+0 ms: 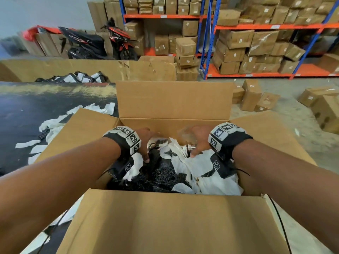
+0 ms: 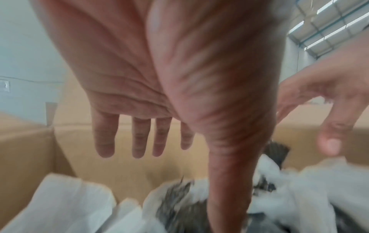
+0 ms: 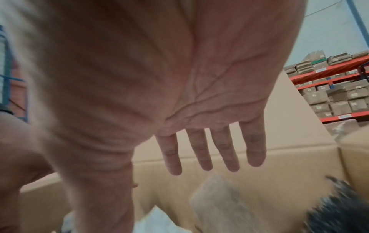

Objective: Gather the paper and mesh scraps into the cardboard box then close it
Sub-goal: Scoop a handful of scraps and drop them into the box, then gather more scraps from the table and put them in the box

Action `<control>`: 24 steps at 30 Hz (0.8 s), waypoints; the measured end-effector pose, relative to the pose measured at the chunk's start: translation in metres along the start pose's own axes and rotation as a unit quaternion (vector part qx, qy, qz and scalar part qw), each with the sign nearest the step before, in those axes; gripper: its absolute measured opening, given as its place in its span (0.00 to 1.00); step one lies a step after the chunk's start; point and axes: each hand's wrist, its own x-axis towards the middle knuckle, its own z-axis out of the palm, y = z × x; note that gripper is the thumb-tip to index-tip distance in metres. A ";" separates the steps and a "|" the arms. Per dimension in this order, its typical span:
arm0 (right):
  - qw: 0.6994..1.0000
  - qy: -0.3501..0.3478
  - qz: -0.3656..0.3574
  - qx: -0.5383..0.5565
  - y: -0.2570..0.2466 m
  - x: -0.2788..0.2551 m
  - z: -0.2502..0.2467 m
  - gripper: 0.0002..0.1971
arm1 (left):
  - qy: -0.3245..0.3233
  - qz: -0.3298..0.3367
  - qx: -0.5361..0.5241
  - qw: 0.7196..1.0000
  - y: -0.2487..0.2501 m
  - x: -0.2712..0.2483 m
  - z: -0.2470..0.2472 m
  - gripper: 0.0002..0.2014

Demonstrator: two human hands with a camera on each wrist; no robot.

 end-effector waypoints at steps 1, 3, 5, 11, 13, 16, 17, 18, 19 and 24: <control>1.000 0.028 -0.007 -0.003 -0.006 -0.005 -0.007 0.53 | 0.033 0.004 -0.004 0.999 0.001 -0.008 -0.006 0.58; 0.996 0.076 -0.025 -0.030 -0.023 -0.020 -0.020 0.54 | 0.106 0.008 -0.005 0.994 0.000 -0.025 -0.014 0.52; 0.992 0.114 -0.042 -0.047 -0.044 -0.035 -0.029 0.55 | 0.175 0.022 -0.004 0.984 -0.003 -0.044 -0.021 0.50; 0.976 0.192 -0.075 -0.063 -0.121 -0.069 -0.044 0.55 | 0.278 0.017 -0.020 0.960 -0.030 -0.114 -0.026 0.49; 0.971 0.207 -0.093 -0.075 -0.158 -0.077 -0.050 0.54 | 0.286 0.006 -0.026 0.958 -0.050 -0.147 -0.021 0.48; 0.964 0.227 -0.113 -0.084 -0.217 -0.086 -0.055 0.51 | 0.292 -0.025 -0.038 0.955 -0.088 -0.198 -0.003 0.49; 0.961 0.233 -0.122 -0.080 -0.240 -0.088 -0.053 0.50 | 0.291 -0.031 -0.045 0.955 -0.103 -0.217 0.008 0.49; 0.959 0.239 -0.134 -0.077 -0.264 -0.091 -0.050 0.50 | 0.289 -0.039 -0.054 0.955 -0.117 -0.236 0.019 0.49; 0.955 0.244 -0.148 -0.076 -0.288 -0.093 -0.045 0.50 | 0.284 -0.049 -0.066 0.955 -0.132 -0.254 0.034 0.49; 0.939 0.247 -0.231 -0.059 -0.403 -0.102 0.008 0.48 | 0.272 -0.064 -0.114 0.953 -0.194 -0.329 0.125 0.47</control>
